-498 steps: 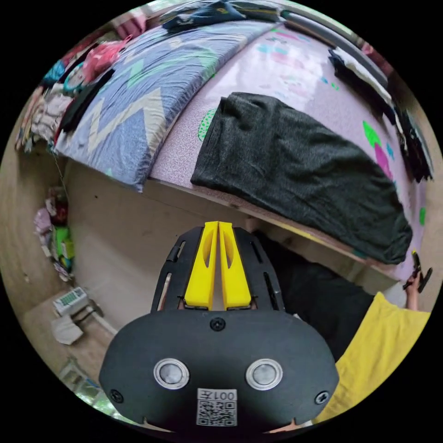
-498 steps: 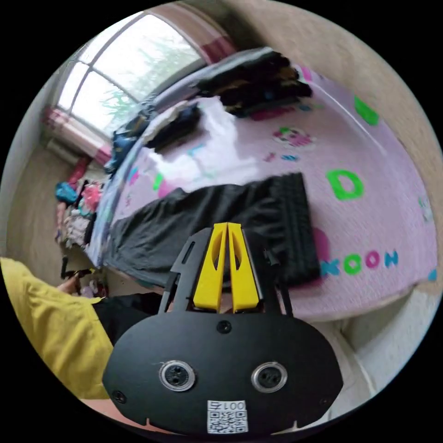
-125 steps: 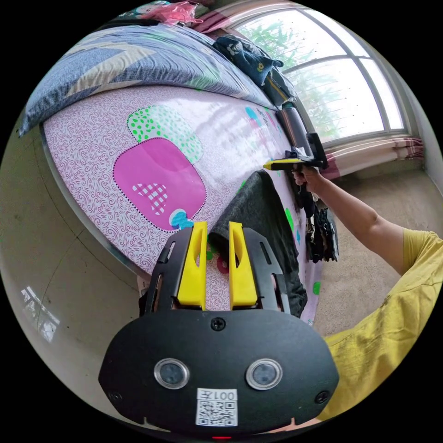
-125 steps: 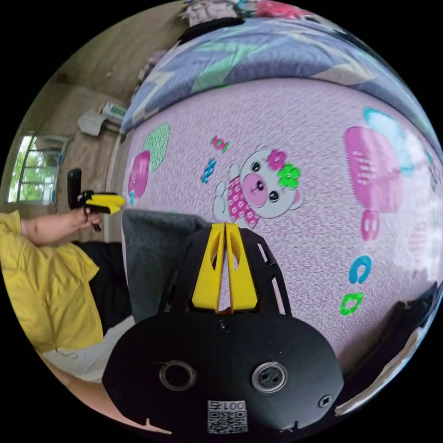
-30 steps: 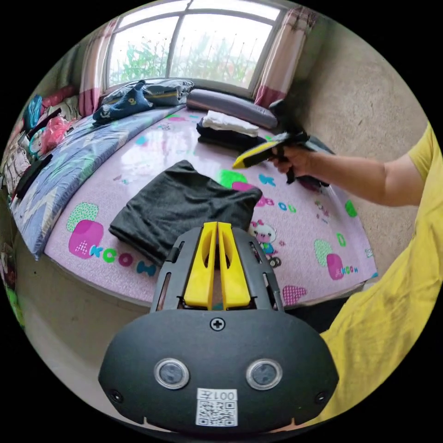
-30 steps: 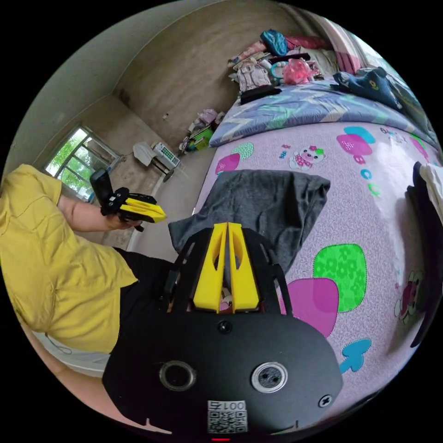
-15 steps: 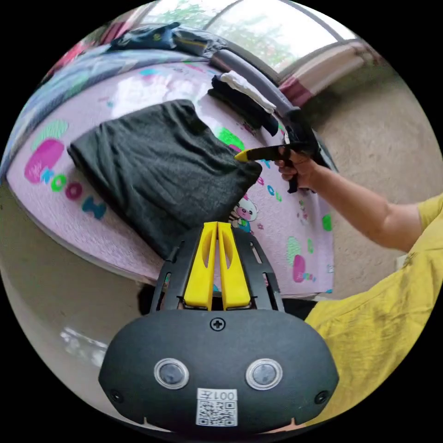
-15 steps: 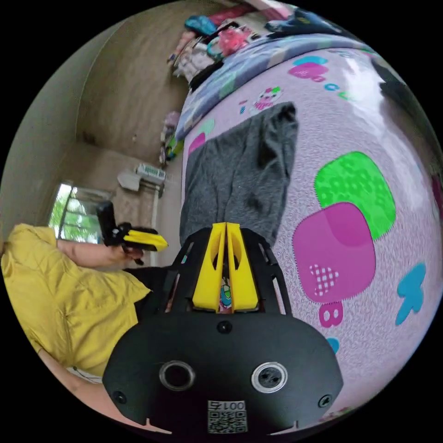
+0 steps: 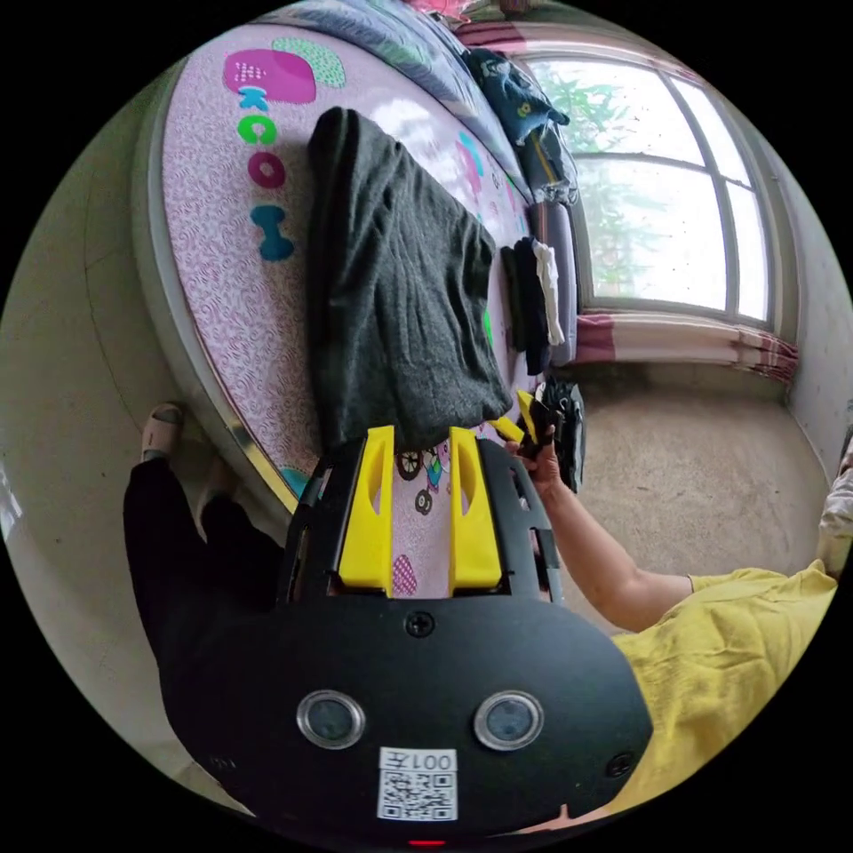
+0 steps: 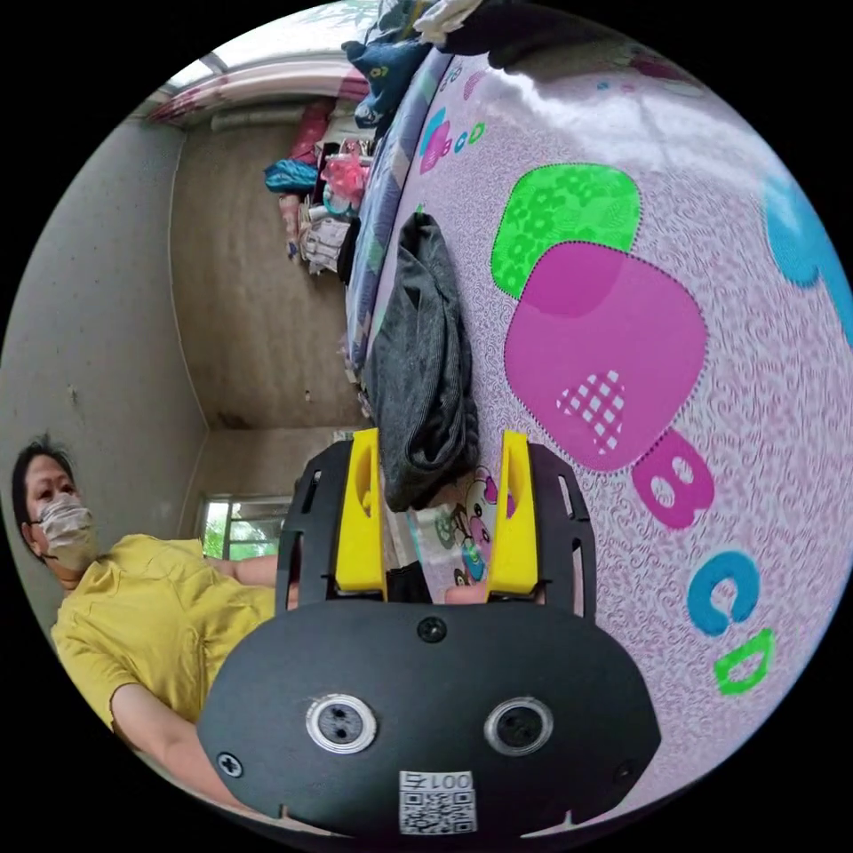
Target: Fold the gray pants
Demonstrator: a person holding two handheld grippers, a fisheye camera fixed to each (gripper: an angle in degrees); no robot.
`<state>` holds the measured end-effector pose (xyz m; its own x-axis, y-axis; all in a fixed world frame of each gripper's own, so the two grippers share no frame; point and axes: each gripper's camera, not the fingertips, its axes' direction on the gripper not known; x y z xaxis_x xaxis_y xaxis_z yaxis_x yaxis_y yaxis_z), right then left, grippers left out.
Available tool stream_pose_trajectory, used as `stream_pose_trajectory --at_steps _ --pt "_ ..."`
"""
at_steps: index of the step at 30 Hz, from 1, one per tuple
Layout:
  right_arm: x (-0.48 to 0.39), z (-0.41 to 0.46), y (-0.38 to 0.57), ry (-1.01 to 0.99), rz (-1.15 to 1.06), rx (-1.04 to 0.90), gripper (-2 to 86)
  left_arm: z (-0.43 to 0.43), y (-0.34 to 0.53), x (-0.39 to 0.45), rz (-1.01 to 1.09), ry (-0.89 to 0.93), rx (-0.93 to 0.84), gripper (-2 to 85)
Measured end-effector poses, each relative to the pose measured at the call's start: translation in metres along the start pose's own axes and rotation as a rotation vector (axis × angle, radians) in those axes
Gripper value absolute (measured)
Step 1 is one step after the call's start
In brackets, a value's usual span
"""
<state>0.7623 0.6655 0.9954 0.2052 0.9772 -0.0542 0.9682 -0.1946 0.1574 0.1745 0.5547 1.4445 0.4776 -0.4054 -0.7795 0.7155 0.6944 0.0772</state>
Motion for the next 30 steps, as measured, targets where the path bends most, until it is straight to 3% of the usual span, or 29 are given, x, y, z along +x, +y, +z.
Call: stream_pose_trajectory --at_steps 3,11,19,21,25,30 --pt "0.001 0.009 -0.032 0.05 -0.033 -0.122 18.0 -0.024 -0.016 -0.003 0.004 -0.07 0.045 6.5" --pt "0.014 0.065 -0.088 0.033 -0.072 -0.464 16.5 -0.031 -0.057 -0.016 -0.029 -0.1 -0.12 11.8" --pt "0.036 0.139 -0.079 -0.079 -0.071 -0.643 11.7 -0.074 -0.077 -0.039 -0.096 0.107 -0.114 10.6" --pt "0.031 0.15 -0.068 -0.073 -0.121 -0.638 11.2 -0.089 -0.081 -0.043 -0.102 0.134 -0.122 11.0" --pt "0.014 0.131 -0.046 -0.36 -0.146 -0.43 10.5 -0.135 -0.087 -0.048 -0.113 0.24 -0.127 11.7" --pt "-0.03 0.116 -0.032 -0.425 -0.239 -0.327 10.6 -0.2 -0.083 -0.04 -0.123 0.456 -0.081 11.2"
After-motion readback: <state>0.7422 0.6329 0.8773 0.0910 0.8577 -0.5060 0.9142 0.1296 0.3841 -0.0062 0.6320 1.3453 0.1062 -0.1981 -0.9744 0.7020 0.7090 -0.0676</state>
